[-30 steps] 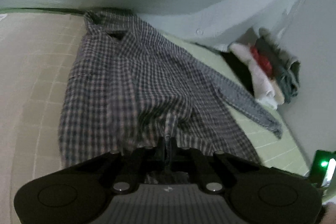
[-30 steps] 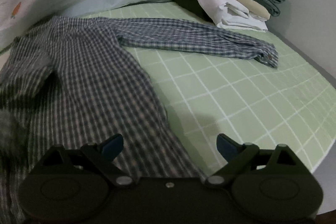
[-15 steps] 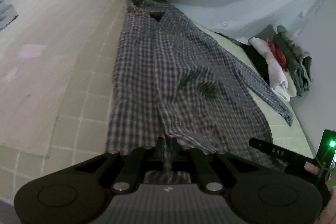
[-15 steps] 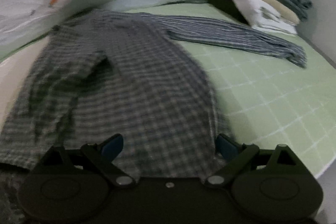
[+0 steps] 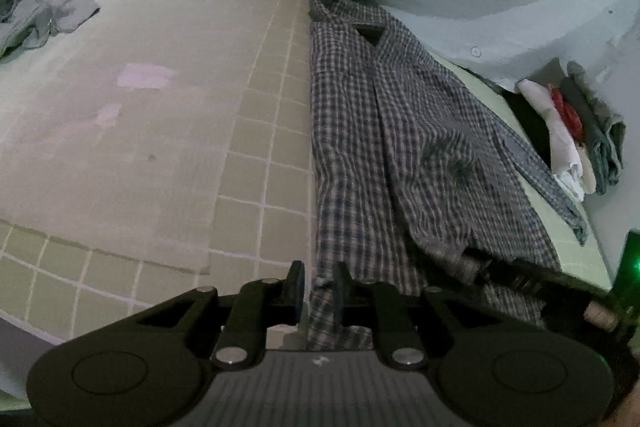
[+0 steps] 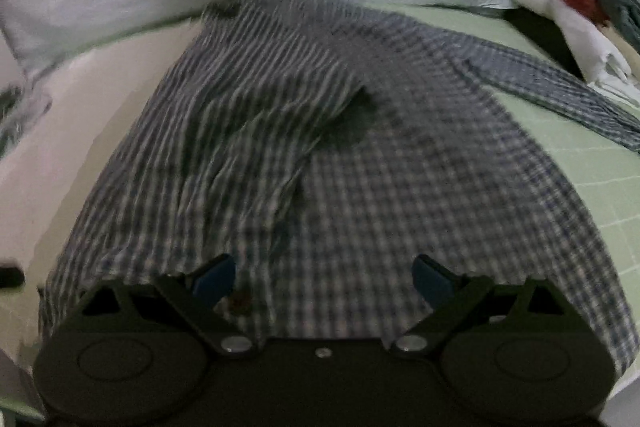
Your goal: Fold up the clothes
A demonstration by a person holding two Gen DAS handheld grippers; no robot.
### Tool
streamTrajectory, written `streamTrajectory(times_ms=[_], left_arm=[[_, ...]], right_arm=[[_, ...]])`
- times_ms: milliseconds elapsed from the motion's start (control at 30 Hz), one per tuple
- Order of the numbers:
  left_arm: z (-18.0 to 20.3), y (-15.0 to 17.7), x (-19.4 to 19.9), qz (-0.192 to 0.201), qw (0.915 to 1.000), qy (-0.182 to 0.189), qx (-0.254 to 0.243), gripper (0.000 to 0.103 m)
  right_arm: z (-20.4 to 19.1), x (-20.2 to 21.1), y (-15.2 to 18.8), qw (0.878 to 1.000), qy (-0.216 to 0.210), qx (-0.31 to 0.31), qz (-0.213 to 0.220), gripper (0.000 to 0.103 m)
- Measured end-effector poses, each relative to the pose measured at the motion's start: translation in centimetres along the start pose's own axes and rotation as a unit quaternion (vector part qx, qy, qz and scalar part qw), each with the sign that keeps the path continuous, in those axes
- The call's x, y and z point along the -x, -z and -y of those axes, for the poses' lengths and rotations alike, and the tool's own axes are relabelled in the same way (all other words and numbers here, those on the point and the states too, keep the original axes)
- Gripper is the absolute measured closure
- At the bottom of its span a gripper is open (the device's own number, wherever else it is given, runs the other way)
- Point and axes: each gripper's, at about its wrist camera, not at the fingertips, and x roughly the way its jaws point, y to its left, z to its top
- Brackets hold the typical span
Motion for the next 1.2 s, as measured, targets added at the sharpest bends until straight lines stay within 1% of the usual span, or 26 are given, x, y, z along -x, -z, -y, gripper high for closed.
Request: streamTrajectory(times_ms=[133,167,233,300,400,533,633,700,800,1000,1200], left_arm=[[-0.8,-1.2,-0.6,-0.011,0.9998,0.016,-0.001,0.084],[-1.0,-1.5,-0.9,-0.015,0.9996,0.022,0.002,0.081],[-1.3,-2.0,-1.7,-0.024,0.9990,0.037,0.009,0.079],[-1.3,-2.3,-2.8,-0.036,0.9981,0.050,0.006,0.078],[-1.2,-2.6,-4.4,-0.052,0.9969,0.059,-0.004,0.078],[-1.3,-2.3,-5.8,-0.071,0.9945,0.077,-0.001,0.078],[-1.7,-1.8,-6.0,-0.081,0.9913,0.103,0.014,0.081],[-2.2,-1.2,-5.8,-0.089,0.9879,0.122,0.032,0.093],[-2.9,0.3,-4.7,-0.087,0.9868,0.122,0.061,0.095],[-4.1,3.3,-2.5,-0.083,0.9821,0.120,0.119,0.095],[-3.9,5.2,-1.6,-0.093,0.9806,0.103,0.139,0.095]], right_arm=[[-1.2,0.7,1.0,1.000,0.008,0.013,-0.014,0.007],[-1.4,0.9,1.3,1.000,0.011,0.015,-0.016,0.007],[-1.9,1.3,1.8,0.999,0.016,0.018,-0.021,0.007],[-1.9,1.9,2.4,0.999,0.027,0.015,-0.026,0.006],[-2.1,2.5,3.7,0.999,0.040,0.004,-0.036,0.006],[-2.4,3.3,5.0,0.998,0.045,-0.008,-0.045,0.005],[-2.2,4.0,5.6,0.997,0.046,-0.024,-0.051,0.005],[-2.1,4.6,6.1,0.997,0.048,-0.029,-0.053,0.005],[-1.7,5.4,6.7,0.997,0.049,-0.025,-0.054,0.005],[-0.2,5.6,6.7,0.999,0.028,-0.024,-0.040,0.005],[1.8,6.3,6.3,0.999,0.017,-0.037,-0.017,0.005]])
